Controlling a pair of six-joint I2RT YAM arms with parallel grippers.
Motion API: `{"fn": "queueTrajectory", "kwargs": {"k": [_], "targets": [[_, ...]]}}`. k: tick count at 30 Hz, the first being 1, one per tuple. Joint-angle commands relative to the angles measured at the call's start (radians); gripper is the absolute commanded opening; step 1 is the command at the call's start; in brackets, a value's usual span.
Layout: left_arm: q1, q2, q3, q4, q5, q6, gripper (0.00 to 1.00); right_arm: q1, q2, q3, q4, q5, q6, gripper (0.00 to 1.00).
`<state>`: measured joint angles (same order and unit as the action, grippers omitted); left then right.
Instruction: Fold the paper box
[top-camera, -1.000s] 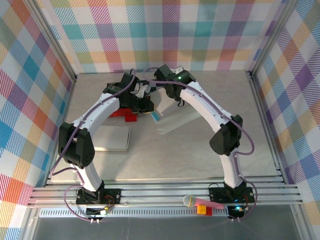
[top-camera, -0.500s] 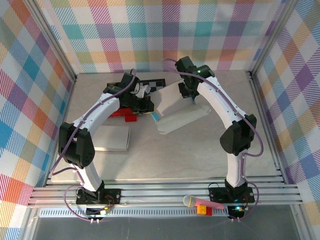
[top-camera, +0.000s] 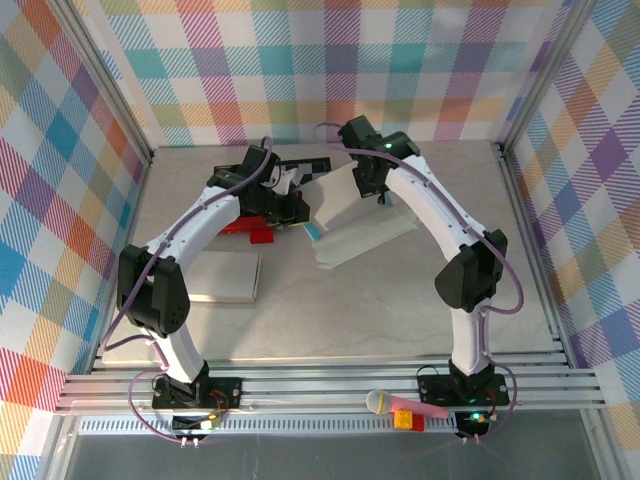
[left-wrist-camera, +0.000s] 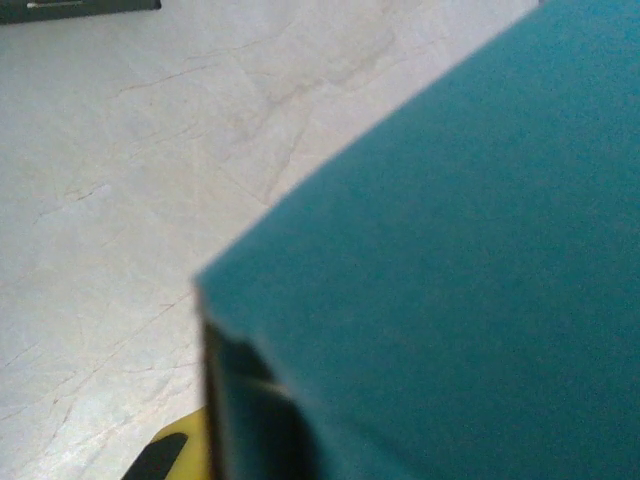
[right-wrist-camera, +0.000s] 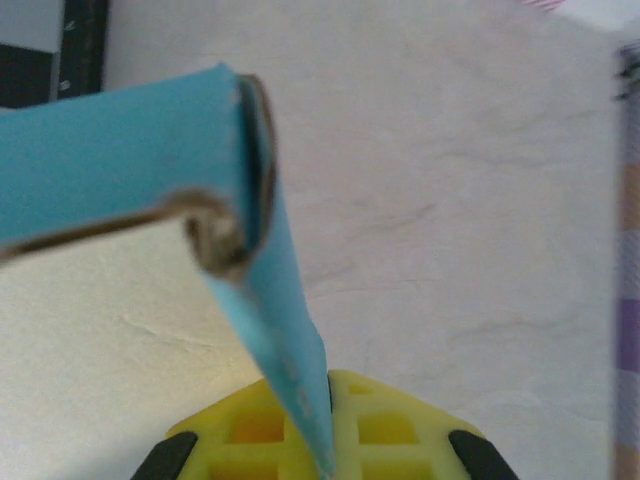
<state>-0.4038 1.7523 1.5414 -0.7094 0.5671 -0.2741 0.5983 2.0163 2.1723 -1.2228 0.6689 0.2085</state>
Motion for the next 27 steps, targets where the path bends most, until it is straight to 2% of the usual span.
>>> {"fn": "queueTrajectory", "kwargs": {"k": [1,6,11,13,15,17,20,27], "targets": [[-0.013,-0.002,0.033,-0.008,0.04,-0.019,0.0,0.047,0.059,0.021,-0.086,0.344,0.07,0.0],[-0.015,0.004,0.031,0.008,0.051,-0.037,0.0,0.104,0.097,-0.008,-0.118,0.451,0.096,0.0],[-0.016,0.01,0.034,0.006,0.056,-0.037,0.0,0.118,0.105,0.011,-0.099,0.45,0.061,0.0],[-0.017,0.011,0.031,0.002,0.057,-0.035,0.0,0.116,0.089,0.02,-0.073,0.41,0.034,0.04],[-0.017,0.01,0.029,-0.001,0.056,-0.031,0.0,0.111,0.061,0.024,-0.037,0.351,0.005,0.11],[-0.017,0.01,0.025,-0.005,0.054,-0.027,0.0,0.103,0.029,0.028,0.007,0.287,-0.033,0.24],[-0.017,0.007,0.018,-0.005,0.053,-0.025,0.0,0.089,0.012,0.058,0.022,0.211,-0.056,0.32],[-0.018,0.003,0.019,-0.009,0.048,-0.023,0.0,0.055,0.027,0.107,-0.015,0.137,-0.026,0.34]]}}
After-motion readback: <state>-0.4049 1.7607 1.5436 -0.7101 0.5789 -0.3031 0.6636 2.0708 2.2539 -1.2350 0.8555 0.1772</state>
